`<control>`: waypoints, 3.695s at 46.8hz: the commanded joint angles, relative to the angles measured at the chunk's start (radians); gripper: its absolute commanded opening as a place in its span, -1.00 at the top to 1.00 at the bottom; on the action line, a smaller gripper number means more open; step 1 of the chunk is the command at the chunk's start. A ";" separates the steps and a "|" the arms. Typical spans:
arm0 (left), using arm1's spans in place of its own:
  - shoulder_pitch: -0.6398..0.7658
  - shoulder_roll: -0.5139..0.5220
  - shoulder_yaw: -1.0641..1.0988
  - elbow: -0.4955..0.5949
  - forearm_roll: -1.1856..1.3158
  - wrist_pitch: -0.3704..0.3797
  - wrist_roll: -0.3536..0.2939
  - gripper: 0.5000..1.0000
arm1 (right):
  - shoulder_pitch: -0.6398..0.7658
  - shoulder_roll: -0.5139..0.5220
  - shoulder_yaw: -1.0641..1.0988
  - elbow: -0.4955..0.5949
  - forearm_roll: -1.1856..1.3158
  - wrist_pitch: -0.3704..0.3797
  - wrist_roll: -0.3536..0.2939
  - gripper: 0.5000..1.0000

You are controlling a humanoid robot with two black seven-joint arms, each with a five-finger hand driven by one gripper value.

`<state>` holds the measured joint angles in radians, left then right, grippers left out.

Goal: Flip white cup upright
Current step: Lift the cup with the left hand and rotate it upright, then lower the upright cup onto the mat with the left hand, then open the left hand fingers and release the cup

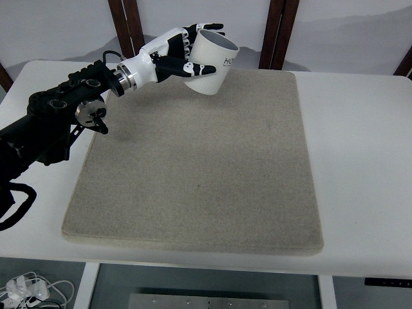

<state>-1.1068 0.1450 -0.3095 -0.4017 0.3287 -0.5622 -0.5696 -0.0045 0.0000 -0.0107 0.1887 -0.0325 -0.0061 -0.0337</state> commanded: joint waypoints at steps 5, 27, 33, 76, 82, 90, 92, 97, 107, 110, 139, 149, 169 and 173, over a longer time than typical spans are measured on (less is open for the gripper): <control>0.054 -0.007 -0.100 0.003 -0.002 -0.001 -0.041 0.99 | 0.000 0.000 0.000 0.000 0.000 0.000 0.000 -0.81; 0.146 -0.019 -0.122 0.006 -0.002 0.001 -0.041 0.99 | 0.000 0.000 0.000 0.000 -0.001 0.000 0.000 -0.81; 0.166 -0.025 -0.132 0.018 -0.002 0.011 -0.041 0.94 | 0.000 0.000 0.000 0.000 0.000 0.000 0.000 -0.81; 0.199 -0.027 -0.105 0.081 0.026 0.067 -0.041 0.21 | 0.000 0.000 0.000 0.000 0.000 0.000 0.000 -0.81; 0.199 -0.027 -0.074 0.081 0.027 0.081 -0.041 0.06 | 0.000 0.000 0.000 0.000 0.000 0.000 0.000 -0.81; 0.199 -0.027 -0.069 0.081 0.027 0.082 -0.041 -0.25 | 0.000 0.000 0.000 0.000 0.000 0.000 0.000 -0.81; 0.200 -0.027 -0.069 0.081 0.027 0.085 -0.041 -0.29 | 0.000 0.000 0.000 0.000 0.000 0.000 0.000 -0.81; 0.199 -0.027 -0.071 0.081 0.026 0.088 -0.041 -0.48 | 0.000 0.000 0.000 0.000 -0.001 0.000 0.000 -0.81; 0.209 -0.027 -0.071 0.077 0.026 0.082 -0.041 -0.68 | 0.000 0.000 0.000 0.000 -0.001 0.000 0.000 -0.81; 0.211 -0.027 -0.071 0.076 0.024 0.082 -0.041 -0.70 | 0.000 0.000 0.000 0.000 0.000 0.000 0.000 -0.81; 0.209 -0.028 -0.076 0.067 0.020 0.082 -0.041 -0.99 | 0.000 0.000 0.000 0.000 -0.001 0.000 0.000 -0.81; 0.208 -0.027 -0.085 0.066 0.012 0.077 -0.041 -0.99 | 0.000 0.000 0.000 0.000 -0.001 0.000 0.000 -0.81; 0.151 -0.008 -0.097 0.063 0.006 0.051 -0.041 -0.99 | 0.000 0.000 0.000 0.000 0.000 0.000 0.000 -0.81; 0.134 0.007 -0.097 0.064 -0.011 0.048 -0.041 -0.99 | 0.000 0.000 0.000 0.000 0.000 0.000 0.000 -0.81</control>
<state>-0.9579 0.1404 -0.4058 -0.3392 0.3306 -0.5121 -0.6108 -0.0046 0.0000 -0.0107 0.1887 -0.0330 -0.0061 -0.0338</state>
